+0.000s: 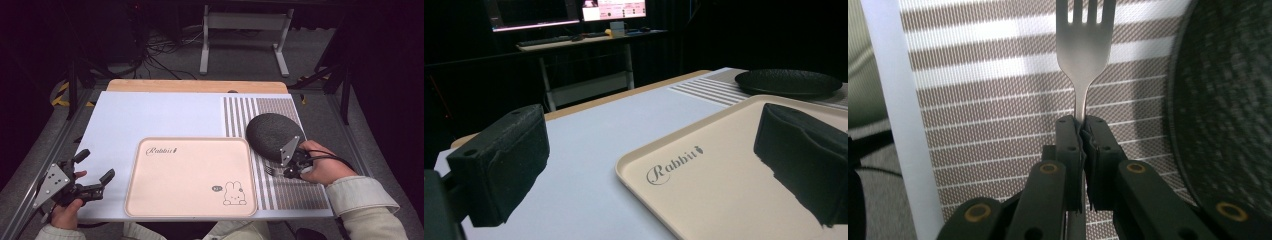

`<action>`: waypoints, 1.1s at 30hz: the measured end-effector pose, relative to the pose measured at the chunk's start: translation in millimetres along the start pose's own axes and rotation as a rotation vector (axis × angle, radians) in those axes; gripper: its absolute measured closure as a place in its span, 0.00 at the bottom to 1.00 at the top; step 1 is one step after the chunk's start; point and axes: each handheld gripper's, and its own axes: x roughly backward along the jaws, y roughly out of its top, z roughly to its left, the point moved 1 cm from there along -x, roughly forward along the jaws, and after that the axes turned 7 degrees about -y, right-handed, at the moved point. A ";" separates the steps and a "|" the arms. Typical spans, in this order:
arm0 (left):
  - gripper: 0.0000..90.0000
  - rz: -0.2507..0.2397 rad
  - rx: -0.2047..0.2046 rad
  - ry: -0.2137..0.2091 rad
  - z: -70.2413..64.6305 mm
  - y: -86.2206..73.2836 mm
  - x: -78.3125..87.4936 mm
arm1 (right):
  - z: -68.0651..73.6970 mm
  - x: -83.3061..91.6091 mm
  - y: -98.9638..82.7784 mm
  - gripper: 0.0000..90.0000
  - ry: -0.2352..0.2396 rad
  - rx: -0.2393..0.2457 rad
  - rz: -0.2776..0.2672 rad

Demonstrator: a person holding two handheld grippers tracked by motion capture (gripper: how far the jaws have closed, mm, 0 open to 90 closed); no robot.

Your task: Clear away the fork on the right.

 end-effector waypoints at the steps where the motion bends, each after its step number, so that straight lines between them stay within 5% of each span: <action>1: 0.02 0.000 0.000 0.000 0.0 0.0 0.0 | -0.8 2.9 0.5 0.96 -0.010 -0.003 -0.017; 16: 0.02 -0.001 -0.001 0.000 -0.2 0.2 0.0 | 0.2 36.6 10.2 0.96 -0.099 -0.089 -0.181; 33: 0.02 -0.002 -0.002 -0.001 -0.1 0.4 0.5 | 8.0 67.8 29.9 0.96 -0.158 -0.307 -0.345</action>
